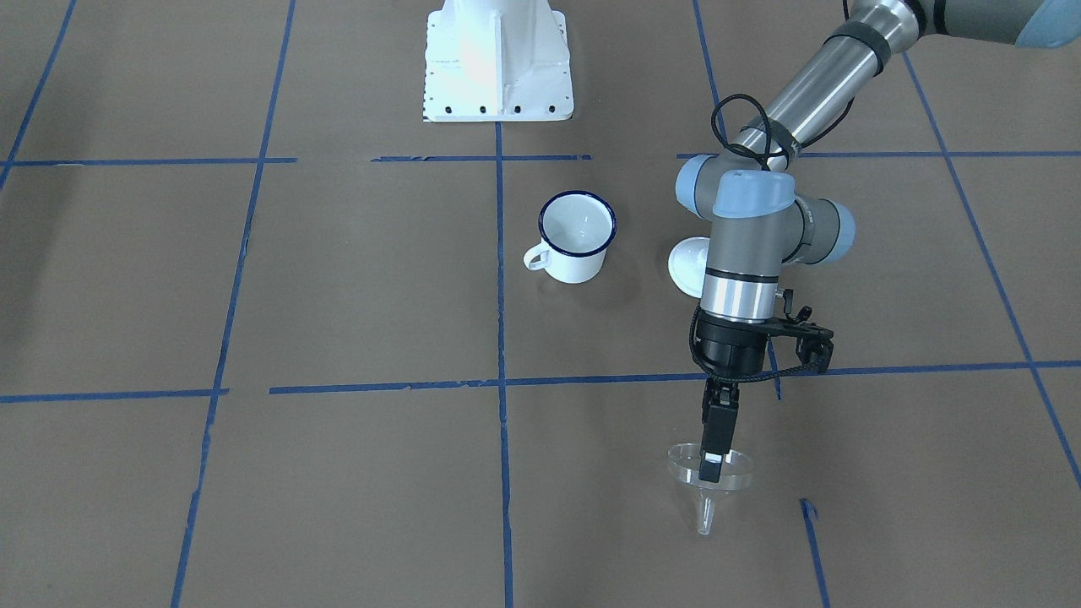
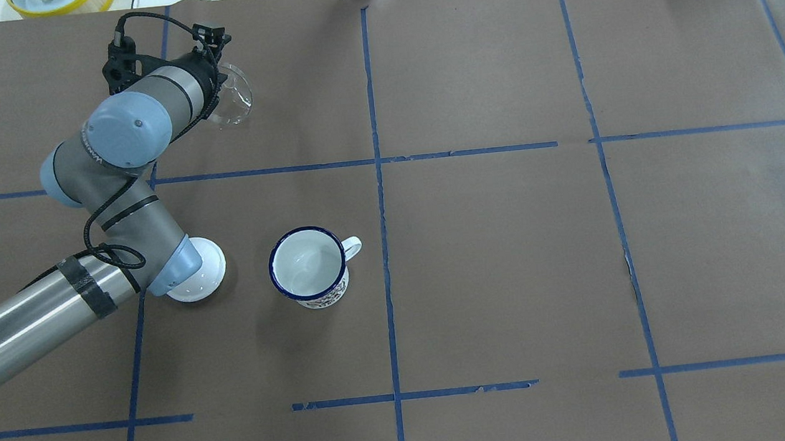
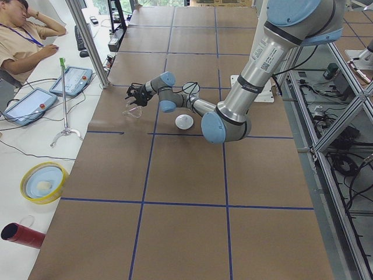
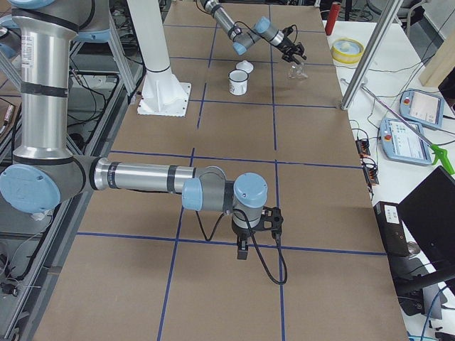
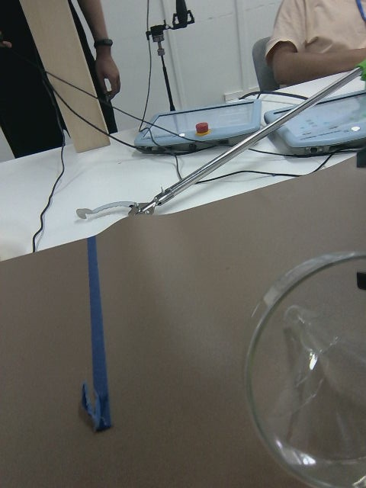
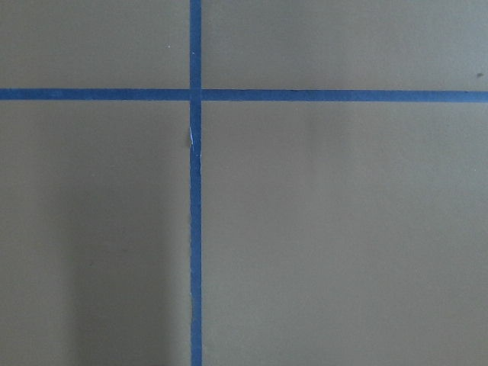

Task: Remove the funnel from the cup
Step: 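Set the clear funnel on the table and open the left gripper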

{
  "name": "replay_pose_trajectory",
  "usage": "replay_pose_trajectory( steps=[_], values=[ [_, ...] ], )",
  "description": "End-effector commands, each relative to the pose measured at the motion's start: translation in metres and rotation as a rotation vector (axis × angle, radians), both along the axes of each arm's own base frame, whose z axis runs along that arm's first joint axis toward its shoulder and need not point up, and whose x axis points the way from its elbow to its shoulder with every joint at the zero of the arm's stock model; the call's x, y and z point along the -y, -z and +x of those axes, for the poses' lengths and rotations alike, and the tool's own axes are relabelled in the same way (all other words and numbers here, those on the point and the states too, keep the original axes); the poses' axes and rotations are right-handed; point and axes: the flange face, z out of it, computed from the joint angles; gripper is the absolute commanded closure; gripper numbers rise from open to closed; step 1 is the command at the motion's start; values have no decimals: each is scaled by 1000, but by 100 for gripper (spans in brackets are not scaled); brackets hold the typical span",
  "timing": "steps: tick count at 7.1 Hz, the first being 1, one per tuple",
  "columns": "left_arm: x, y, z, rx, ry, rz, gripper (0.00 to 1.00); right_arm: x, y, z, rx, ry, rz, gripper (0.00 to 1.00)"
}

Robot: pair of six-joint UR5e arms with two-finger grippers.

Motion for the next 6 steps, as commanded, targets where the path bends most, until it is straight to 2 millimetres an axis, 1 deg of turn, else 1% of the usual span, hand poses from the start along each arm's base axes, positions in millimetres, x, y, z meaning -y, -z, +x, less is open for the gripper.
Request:
replay_pose_trajectory(
  steps=[1,2,3,4,5,6],
  values=[
    [-38,22,-30,179,-239,83,0,0,0,0,0,0,0,0],
    [-63,37,-46,354,-408,117,0,0,0,0,0,0,0,0],
    [-86,53,-63,485,-570,164,0,0,0,0,0,0,0,0],
    [-101,48,-76,580,-730,197,0,0,0,0,0,0,0,0],
    [-113,31,-86,701,-847,203,0,0,0,0,0,0,0,0],
    [-120,24,-93,804,-949,211,0,0,0,0,0,0,0,0]
  ],
)
